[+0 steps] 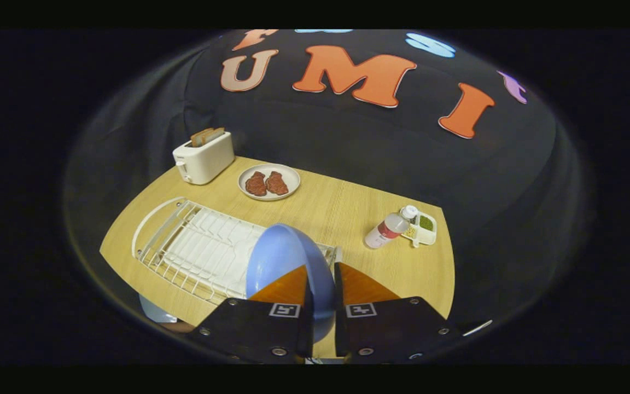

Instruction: Take the plate from the dish rack, then take the spoon from the basket and place it into the plate.

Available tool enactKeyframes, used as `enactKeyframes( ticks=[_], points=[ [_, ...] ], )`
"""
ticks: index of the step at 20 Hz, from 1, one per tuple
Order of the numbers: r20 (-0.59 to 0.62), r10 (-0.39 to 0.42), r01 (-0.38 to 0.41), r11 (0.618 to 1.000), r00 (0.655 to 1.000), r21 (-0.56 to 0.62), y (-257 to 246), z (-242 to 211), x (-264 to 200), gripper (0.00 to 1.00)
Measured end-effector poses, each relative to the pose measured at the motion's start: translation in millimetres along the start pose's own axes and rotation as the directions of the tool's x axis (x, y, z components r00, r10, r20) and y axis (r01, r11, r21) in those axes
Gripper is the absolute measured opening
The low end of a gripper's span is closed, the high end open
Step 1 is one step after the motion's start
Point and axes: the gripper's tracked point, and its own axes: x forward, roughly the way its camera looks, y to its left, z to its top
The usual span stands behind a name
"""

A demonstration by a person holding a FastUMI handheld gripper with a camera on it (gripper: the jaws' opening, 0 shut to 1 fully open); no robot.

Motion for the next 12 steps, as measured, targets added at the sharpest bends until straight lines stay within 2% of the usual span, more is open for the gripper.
enactKeyframes(
  ticks=[6,12],
  points=[
    [0.034,0.088,-0.091,0.990,0.996,0.104,-3,-58,-25,0.16],
    [0.036,0.179,-0.183,0.962,0.983,0.205,3,-119,-31,0.16]
  ],
)
